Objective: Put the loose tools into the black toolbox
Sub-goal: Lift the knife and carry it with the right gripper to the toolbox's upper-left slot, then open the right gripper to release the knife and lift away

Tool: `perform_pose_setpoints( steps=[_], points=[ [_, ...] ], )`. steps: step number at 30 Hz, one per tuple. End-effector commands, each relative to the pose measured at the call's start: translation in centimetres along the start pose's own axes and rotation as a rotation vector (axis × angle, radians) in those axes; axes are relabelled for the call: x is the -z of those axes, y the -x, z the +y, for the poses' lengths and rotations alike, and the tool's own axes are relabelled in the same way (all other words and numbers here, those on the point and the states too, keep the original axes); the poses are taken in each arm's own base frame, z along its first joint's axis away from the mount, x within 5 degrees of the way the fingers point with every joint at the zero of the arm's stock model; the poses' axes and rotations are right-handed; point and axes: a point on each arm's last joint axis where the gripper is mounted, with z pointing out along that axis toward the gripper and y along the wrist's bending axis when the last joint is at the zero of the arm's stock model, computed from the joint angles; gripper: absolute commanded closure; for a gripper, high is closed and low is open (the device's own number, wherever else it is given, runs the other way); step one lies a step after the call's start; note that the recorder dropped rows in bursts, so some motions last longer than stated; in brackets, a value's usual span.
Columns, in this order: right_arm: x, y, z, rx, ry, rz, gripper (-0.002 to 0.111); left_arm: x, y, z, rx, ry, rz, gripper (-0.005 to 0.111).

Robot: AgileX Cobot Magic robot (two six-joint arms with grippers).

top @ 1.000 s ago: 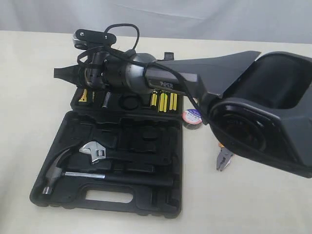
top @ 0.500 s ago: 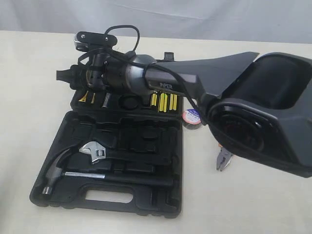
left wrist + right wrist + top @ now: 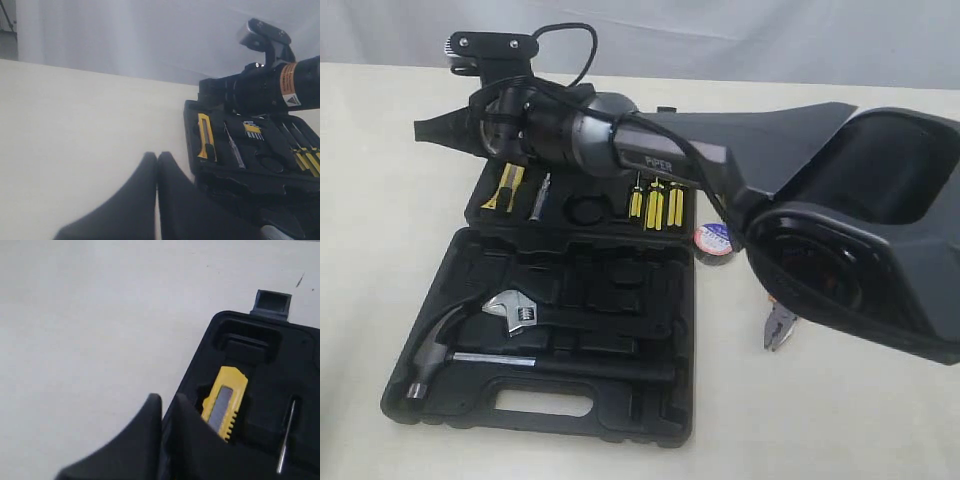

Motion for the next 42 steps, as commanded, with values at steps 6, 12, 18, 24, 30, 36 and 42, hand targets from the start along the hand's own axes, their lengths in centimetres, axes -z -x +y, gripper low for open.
perform_pose_setpoints(
  steps=[6,12,18,24,30,36,42],
  points=[
    [-1.6,-1.7,-0.4,0.119,-0.021,0.005,0.108,0.0,0.1,-0.1,0.007,-0.007,0.003,0.107],
    [-3.4,-4.1,-1.1,0.165,-0.047,0.025,0.108,0.0,0.1,-0.1,0.007,-0.007,0.003,0.107],
    [-4.2,-5.1,-1.8,0.171,-0.061,0.045,0.109,0.0,0.1,-0.1,0.007,-0.007,0.003,0.107],
    [-1.4,-1.2,-0.4,0.144,-0.030,-0.031,0.109,0.0,0.1,-0.1,0.007,-0.007,0.003,0.107],
    [6.5,3.8,2.2,0.275,-0.009,0.082,0.109,0.0,0.1,-0.1,0.007,-0.007,0.003,0.107],
    [16.7,8.6,-1.0,0.512,-0.096,0.365,0.109,0.0,0.1,-0.1,0.007,-0.007,0.003,0.107],
    [23.8,9.7,-3.3,0.440,-0.055,0.412,0.109,0.0,0.1,-0.1,0.007,-0.007,0.003,0.107]
  ],
)
